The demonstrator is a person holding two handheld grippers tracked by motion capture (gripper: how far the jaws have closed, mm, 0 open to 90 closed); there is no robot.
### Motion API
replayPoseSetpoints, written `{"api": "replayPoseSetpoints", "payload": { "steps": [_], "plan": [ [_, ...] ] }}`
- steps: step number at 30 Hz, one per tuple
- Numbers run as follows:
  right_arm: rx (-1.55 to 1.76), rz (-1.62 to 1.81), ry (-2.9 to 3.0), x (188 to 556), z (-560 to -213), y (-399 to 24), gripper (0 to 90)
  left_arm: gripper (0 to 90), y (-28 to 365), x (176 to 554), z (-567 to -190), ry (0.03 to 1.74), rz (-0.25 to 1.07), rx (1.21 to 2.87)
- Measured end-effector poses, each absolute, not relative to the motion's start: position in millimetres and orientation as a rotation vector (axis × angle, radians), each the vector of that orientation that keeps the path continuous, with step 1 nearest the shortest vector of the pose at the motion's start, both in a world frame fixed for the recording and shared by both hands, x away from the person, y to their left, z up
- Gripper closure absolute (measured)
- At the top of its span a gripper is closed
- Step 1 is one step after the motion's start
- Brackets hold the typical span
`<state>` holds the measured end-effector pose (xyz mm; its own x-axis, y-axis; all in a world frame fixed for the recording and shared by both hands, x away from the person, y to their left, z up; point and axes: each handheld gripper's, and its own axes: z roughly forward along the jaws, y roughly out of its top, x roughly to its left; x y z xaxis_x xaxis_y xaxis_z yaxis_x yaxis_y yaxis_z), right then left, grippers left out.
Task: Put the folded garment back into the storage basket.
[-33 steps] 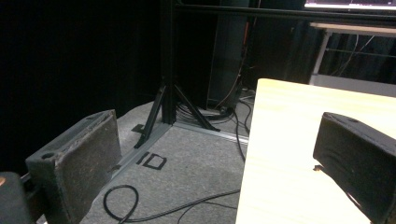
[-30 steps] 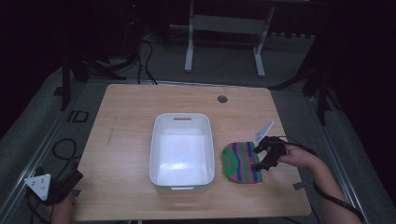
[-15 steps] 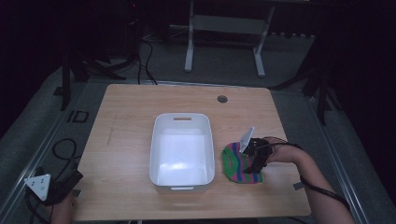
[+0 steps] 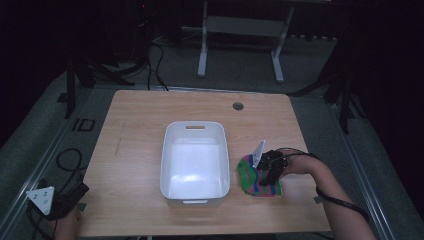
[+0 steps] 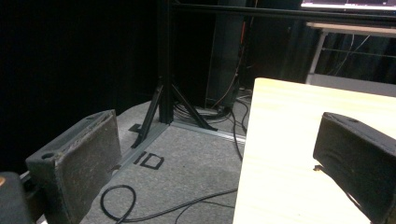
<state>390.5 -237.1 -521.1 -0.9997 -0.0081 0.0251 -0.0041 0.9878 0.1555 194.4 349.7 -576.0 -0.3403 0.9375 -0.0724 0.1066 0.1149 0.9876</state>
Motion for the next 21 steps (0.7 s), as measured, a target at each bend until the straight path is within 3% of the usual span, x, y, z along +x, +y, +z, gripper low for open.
{"api": "replayPoseSetpoints", "payload": {
  "steps": [3, 4, 6, 11, 21],
  "plan": [
    [-0.006, -0.231, -3.095, 389.6, -519.2, -236.4, 61.3, 1.4, 349.5, 194.4, -576.0, 1.598, 1.318, 1.047],
    [-0.006, -0.231, -3.095, 389.6, -519.2, -236.4, 61.3, 1.4, 349.5, 194.4, -576.0, 1.598, 1.318, 1.047],
    [-0.027, -0.242, -3.077, 388.4, -518.7, -236.5, 71.6, 1.4, 349.5, 194.4, -576.0, 1.598, 1.318, 1.047],
    [-0.035, -0.255, -3.073, 385.7, -516.0, -237.5, 73.6, 1.4, 349.5, 194.5, -576.0, 1.599, 1.319, 1.047],
    [-0.022, -0.308, -3.073, 385.6, -466.6, -240.1, 75.1, 1.4, 349.5, 194.8, -575.9, 1.603, 1.319, 1.046]
  ]
}}
